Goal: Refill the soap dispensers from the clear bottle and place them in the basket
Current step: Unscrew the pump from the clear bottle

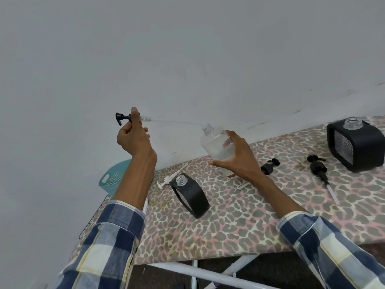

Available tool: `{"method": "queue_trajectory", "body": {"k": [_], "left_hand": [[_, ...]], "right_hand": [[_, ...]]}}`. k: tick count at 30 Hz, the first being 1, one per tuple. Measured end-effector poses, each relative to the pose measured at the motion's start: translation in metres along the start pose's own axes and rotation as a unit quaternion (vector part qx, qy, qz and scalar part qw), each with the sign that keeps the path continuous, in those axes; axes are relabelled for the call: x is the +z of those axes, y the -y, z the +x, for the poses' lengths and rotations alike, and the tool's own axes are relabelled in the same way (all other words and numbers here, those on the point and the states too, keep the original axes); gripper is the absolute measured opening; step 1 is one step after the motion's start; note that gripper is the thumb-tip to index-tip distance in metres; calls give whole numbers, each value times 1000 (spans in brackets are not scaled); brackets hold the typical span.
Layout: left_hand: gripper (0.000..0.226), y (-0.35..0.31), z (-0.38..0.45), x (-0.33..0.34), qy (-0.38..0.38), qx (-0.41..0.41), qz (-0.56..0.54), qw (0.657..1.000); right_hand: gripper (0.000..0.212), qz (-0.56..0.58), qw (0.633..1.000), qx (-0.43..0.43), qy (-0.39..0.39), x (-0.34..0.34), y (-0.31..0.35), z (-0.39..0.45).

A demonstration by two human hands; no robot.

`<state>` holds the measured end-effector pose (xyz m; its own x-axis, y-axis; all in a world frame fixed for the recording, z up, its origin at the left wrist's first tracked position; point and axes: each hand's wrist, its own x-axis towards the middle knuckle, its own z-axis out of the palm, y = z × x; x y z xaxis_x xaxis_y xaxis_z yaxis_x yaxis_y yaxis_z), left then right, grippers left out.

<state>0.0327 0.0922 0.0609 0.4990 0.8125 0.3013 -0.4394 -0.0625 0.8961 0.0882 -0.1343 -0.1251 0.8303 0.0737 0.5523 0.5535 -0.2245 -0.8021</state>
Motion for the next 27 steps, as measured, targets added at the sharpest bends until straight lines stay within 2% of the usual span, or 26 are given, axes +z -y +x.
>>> {"method": "queue_trajectory", "body": {"k": [6, 14, 19, 23, 27], "left_hand": [[34, 13, -1, -11, -24, -98, 13, 995], [25, 27, 21, -54, -39, -219, -31, 975], [24, 26, 26, -63, -50, -188, -27, 980], [25, 32, 29, -57, -20, -121, 33, 992], [22, 28, 36, -48, -22, -42, 22, 999]], "right_hand": [[105, 29, 999, 14, -16, -2, 0, 1], [101, 22, 1000, 16, -10, -2, 0, 3], [100, 17, 1000, 17, -13, -1, -1, 4], [100, 15, 1000, 16, -9, -1, -2, 3], [99, 14, 1000, 14, -11, -1, -3, 4]]}}
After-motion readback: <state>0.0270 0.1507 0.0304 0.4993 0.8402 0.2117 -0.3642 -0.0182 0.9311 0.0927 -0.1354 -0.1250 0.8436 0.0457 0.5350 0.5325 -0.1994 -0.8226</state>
